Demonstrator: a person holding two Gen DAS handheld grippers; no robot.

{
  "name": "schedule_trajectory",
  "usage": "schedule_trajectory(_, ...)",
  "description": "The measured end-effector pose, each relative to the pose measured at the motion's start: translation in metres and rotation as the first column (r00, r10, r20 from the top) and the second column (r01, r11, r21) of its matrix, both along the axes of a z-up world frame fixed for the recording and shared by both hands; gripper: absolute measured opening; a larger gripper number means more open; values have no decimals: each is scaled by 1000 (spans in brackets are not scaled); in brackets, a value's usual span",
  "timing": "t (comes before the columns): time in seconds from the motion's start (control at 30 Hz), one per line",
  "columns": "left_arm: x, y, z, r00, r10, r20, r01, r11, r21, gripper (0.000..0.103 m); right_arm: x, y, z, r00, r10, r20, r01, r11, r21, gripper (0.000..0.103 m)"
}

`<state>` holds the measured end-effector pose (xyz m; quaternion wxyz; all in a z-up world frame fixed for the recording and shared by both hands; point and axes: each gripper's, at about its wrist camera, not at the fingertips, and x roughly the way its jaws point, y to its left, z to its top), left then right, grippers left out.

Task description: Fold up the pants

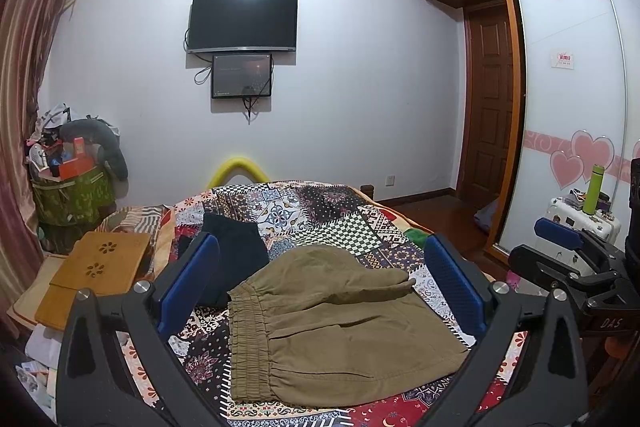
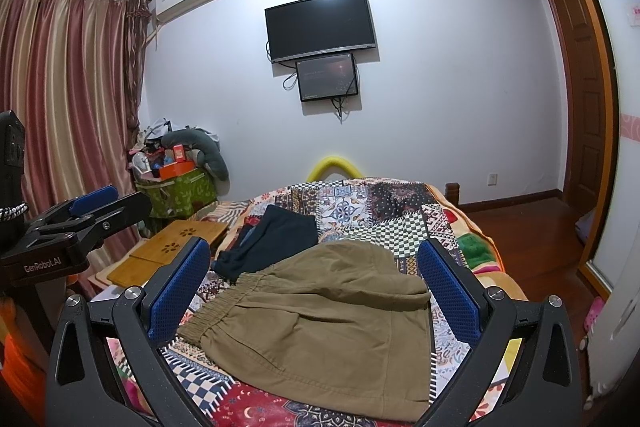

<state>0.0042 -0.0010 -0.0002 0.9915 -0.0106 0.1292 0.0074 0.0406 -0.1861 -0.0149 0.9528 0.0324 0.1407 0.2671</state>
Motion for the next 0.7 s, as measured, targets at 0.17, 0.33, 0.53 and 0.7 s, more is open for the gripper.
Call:
schedule_trajectory(0.17, 2, 0, -3, 1000, 0, -2, 0, 1000, 0, 103, 4, -3, -3, 1000, -3, -6, 3, 1000, -2, 103)
schedule_trajectory(0.33, 7, 1, -8, 1000, 3, -15, -3, 1000, -4, 103, 7, -2, -9, 1000, -7, -15, 7, 1000, -7, 103)
schedule_trajectory(0.53, 28, 9, -21, 998, 8, -64, -9, 1000, -14, 103, 19, 1, -22, 999, -17, -51, 15, 1000, -21, 103)
schedule_trajectory(0.7, 65, 25, -45, 987, 34, -159, -39, 999, -26, 103, 48, 3, -47, 991, -32, -127, 25, 998, -57, 103)
